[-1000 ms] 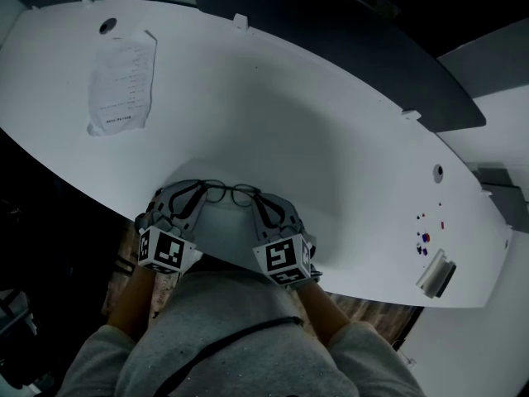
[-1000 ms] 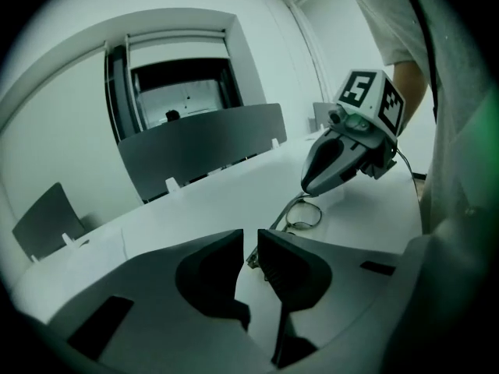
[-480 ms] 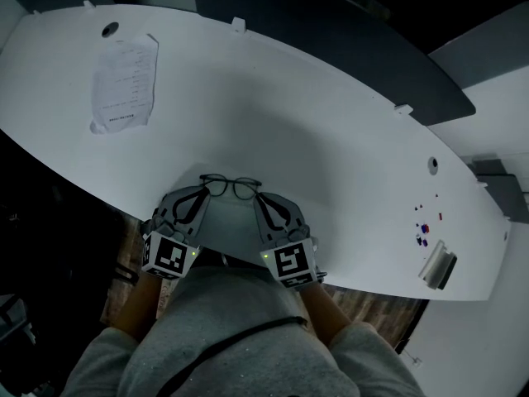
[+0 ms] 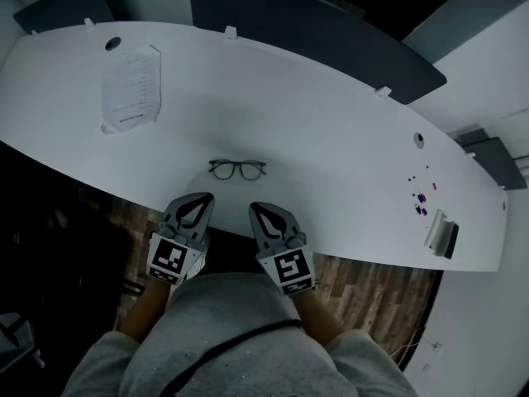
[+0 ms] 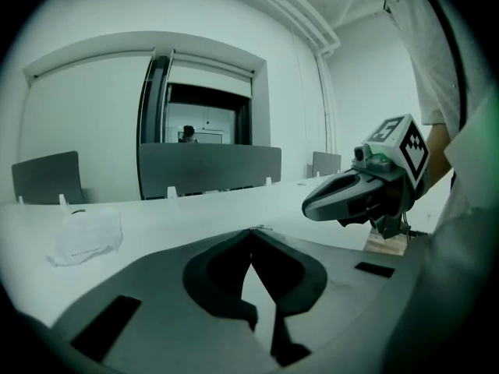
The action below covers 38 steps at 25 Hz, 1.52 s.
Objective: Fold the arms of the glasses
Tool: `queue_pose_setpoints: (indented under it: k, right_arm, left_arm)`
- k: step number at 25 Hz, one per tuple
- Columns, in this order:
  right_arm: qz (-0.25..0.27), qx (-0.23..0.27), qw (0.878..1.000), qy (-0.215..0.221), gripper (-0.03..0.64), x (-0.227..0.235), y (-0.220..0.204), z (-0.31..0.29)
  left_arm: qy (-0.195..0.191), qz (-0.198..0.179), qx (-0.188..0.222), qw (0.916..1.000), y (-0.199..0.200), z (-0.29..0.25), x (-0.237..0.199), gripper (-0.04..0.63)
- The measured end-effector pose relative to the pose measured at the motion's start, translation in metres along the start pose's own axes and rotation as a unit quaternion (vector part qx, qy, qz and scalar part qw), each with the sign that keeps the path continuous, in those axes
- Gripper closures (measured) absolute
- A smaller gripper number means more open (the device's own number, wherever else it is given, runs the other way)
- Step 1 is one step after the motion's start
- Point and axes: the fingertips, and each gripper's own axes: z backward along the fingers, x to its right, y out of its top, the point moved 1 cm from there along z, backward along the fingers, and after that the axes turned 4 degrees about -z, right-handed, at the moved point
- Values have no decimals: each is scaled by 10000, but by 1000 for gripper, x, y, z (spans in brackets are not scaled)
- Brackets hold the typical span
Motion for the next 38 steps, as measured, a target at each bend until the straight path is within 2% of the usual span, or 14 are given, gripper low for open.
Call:
queue_pose_setpoints:
  k: [9,22,30,38]
  right_arm:
    - [-181,326,9990,-245,597,-55,-6,44]
    - [-190,536,9977,-366,598,-117,-22,92]
    - [-156,652,9972,-332,598,-139,-26,108]
    - [-96,685,9974,-207,598,-141,-19,114]
  left_arm:
    - [-71,-110,265,9996,0,62,30,580]
    - [-239,-201,456,9985,-5,118,71,580]
    - [-238,-215,492,9983,-10,138,86,580]
    - [-65,-187,543,9983,1,143,83,580]
